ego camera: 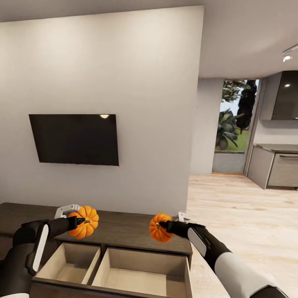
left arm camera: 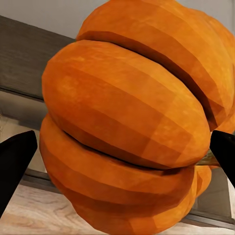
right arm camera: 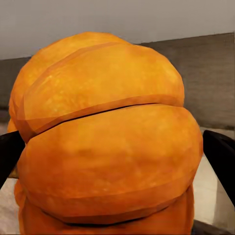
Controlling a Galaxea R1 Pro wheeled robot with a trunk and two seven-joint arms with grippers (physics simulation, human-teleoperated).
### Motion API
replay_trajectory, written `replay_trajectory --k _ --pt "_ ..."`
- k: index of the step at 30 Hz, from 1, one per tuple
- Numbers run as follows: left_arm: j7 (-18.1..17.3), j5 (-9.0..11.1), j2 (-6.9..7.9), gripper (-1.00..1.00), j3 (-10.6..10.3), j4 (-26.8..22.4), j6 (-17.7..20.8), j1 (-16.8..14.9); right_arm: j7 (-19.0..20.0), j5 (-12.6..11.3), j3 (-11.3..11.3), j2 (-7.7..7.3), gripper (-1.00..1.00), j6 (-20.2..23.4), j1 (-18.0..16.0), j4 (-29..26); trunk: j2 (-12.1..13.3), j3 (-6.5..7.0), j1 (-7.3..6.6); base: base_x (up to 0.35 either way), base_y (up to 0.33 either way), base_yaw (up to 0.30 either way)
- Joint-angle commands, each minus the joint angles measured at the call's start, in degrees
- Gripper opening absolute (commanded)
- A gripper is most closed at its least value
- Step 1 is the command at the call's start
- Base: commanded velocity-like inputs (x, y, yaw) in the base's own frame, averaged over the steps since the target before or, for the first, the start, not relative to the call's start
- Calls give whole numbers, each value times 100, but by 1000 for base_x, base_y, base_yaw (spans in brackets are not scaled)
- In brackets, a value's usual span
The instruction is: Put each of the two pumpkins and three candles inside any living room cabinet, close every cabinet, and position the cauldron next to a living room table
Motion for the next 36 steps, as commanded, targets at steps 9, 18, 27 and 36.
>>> replay_trajectory --k 9,18,27,36 --pt "-44 -1 -12 -100 -85 39 17 -5 -75 -7 -11 35 -100 1535 -13 -568 -208 -98 111 0 0 0" --pt "-30 -44 -125 -100 -383 922 -146 -10 -82 32 -1 53 -100 1426 19 -558 -569 -260 309 0 0 0" --pt "-8 -99 -404 -100 -508 1544 -761 -13 -94 13 158 54 -100 739 175 -483 -930 -421 507 0 0 0" --pt "-5 -114 -530 -100 -579 2252 -1441 -30 -94 5 284 45 -100 366 608 -438 -1291 -583 704 0 0 0"
